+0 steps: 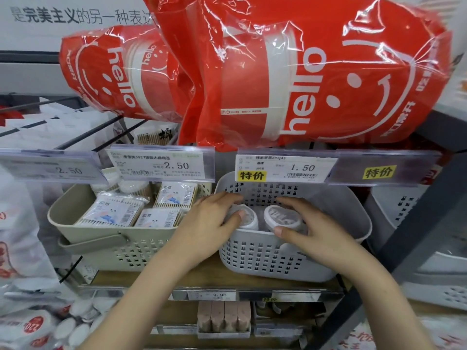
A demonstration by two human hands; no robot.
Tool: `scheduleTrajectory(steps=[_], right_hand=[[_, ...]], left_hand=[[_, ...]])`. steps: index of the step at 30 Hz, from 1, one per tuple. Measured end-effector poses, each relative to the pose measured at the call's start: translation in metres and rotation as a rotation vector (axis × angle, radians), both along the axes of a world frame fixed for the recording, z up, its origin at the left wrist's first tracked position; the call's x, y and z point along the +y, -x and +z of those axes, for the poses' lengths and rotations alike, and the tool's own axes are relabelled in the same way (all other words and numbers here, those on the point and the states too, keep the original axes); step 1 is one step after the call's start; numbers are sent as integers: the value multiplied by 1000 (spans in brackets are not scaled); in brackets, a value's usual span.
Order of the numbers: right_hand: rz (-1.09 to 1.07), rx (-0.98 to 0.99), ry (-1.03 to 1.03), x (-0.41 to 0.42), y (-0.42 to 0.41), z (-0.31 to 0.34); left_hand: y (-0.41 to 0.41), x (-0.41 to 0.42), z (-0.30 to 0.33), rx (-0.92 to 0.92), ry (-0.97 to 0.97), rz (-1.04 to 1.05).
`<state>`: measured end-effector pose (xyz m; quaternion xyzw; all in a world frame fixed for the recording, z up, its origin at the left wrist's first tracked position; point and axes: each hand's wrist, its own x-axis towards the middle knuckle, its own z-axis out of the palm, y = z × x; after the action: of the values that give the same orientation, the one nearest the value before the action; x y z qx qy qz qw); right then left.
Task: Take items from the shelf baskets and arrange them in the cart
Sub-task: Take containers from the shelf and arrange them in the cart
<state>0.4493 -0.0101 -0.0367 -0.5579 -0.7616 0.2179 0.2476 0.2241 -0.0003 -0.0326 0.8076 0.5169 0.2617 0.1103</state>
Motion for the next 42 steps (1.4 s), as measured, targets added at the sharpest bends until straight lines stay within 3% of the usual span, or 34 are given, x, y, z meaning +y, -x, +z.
scheduleTrajectory(steps=[5,10,15,19,23,32,37,42], right_hand=[[-52,80,-529,-30,19,-6],[252,25,-690,-64,70,-26],[581,60,-511,-84,133,-60],[832,-182,-181,-100,191,-85],[1079,-291,132,-125,254,-116],[1394,-391,191,-211,419,-141],[1434,-308,189,-253,493,-156],[1344,-326,275,-247,535,-165]], left_hand=[[8,-24,12,14,-117,40],[41,-86,-2,21,-198,161],[92,-167,-51,23,25,451],[138,-241,-95,-25,265,793],[176,-319,-113,-147,396,1109],[258,-470,-132,-243,452,1623],[302,-520,-141,-279,462,1722],[356,-526,-150,-329,499,1706]])
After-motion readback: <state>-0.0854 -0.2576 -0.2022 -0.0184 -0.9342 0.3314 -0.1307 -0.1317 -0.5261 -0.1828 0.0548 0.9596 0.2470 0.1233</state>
